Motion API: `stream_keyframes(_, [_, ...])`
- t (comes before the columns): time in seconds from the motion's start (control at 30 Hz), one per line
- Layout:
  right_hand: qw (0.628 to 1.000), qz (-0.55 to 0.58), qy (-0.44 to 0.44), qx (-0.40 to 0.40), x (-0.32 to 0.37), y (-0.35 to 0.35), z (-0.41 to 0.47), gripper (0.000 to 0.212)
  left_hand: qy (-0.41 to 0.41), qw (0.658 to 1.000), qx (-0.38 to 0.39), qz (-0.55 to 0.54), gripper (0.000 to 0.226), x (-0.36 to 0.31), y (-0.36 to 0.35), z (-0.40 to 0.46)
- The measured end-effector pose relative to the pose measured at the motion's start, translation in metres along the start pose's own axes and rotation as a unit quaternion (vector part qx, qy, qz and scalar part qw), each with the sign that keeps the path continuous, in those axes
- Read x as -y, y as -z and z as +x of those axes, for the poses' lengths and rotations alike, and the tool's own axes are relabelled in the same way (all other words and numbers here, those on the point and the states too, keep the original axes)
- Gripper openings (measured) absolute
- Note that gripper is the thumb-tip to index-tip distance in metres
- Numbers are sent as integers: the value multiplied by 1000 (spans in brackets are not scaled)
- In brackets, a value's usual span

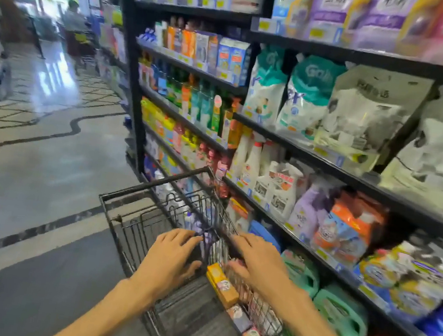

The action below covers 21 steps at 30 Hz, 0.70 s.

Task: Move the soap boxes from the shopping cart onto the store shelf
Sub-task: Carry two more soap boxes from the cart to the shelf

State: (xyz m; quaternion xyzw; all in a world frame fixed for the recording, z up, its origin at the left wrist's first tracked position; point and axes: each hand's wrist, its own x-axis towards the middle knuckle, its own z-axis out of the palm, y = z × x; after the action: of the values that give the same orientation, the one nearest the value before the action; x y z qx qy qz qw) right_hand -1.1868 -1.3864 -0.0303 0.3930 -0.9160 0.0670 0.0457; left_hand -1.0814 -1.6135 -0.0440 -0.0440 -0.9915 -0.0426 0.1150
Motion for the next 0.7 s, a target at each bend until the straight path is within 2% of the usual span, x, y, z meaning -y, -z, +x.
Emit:
stream_keyframes(0.17, [987, -22, -158, -12, -59, -12, 6, 64, -156, 987, 24, -43, 52, 4, -43, 110])
stream_keyframes(0.33, [951, -19, -310, -5, -73, -22, -2, 60, -264, 959, 76, -66, 55, 7, -80, 186])
stream_keyframes(0.47, [915, -12, -404, 15, -68, -37, -13, 58, -338, 931, 119, -73, 68, -5, -111, 209])
stream_keyframes(0.7, [875, 58, -479, 46, -59, -125, -53, 56, -383, 890, 238, -72, 45, -25, -215, 201])
